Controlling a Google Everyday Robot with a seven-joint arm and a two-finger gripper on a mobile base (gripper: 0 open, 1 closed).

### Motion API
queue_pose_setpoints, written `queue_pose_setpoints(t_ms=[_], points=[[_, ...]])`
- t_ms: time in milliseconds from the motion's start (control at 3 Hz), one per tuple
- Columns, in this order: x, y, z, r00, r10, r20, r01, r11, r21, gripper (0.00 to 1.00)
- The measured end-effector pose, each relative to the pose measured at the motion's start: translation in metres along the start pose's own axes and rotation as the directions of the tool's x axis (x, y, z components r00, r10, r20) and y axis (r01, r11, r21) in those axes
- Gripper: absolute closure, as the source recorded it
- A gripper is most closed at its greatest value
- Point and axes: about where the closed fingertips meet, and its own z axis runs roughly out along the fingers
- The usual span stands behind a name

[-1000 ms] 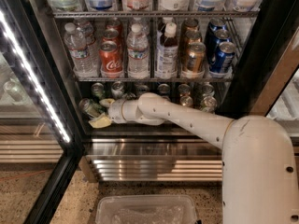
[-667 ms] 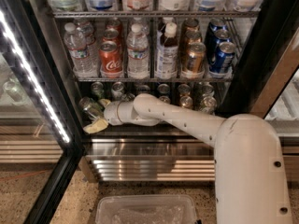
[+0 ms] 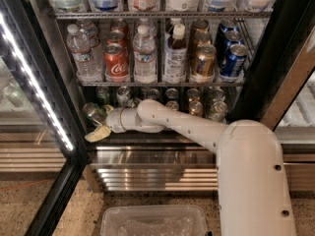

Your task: Pick 7up can from bottom shelf of fridge

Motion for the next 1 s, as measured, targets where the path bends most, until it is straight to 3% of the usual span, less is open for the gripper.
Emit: queue_pose_setpoints(t_ms=[333,1000], points=[[0.0013,0.0011,0.0084,1.000,0.009,0.006,-0.009,0.9997,-0.022,0.31],[-0.0013,0.0014,0.0111,1.000,0.012,0.012,-0.012,0.9994,-0.032,0.77]])
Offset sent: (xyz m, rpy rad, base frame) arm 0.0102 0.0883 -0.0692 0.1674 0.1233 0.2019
